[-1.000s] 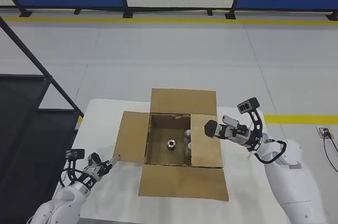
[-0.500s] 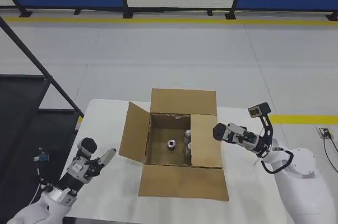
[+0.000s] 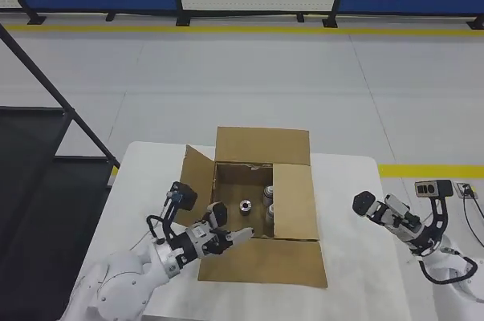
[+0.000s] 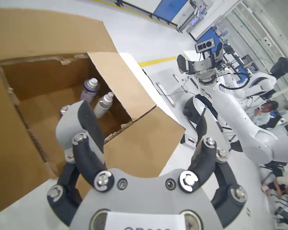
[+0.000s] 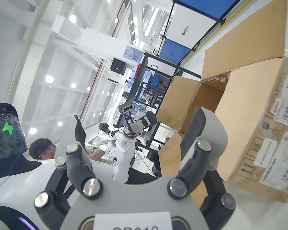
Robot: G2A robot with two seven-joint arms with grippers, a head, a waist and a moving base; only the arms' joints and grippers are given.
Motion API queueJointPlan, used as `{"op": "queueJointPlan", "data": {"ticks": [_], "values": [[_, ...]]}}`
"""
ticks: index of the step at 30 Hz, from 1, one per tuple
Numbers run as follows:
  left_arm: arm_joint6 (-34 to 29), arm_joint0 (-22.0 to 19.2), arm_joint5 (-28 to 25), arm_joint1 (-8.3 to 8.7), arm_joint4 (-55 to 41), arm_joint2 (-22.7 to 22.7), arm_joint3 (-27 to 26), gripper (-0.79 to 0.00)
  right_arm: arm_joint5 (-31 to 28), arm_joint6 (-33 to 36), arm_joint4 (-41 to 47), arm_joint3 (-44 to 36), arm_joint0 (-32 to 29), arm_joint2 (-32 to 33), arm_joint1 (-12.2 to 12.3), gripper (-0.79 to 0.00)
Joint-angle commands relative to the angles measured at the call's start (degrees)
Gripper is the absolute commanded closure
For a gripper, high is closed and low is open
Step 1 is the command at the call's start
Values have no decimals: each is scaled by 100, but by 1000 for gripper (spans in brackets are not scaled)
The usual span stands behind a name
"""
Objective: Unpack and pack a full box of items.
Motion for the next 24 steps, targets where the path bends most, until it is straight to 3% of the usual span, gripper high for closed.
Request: {"op": "queueJointPlan", "data": {"ticks": [1,11,18,24], "values": [[-139,-147,40,-11,-161,118,156,-785,3,3,-4,1,10,-7,-1,-785],[-110,-122,64,-15,-256,115,202,-785,34,-133,62,2,15,-12,-8,-785],[-341,-838,490,-115,-969,488,1125,-785,76,-343,624,-42,101,-3,-9,-785],[-358,-1347,460,-201,-1379,706,2097,-785,13,-392,738,84,77,118,19,-785]]}}
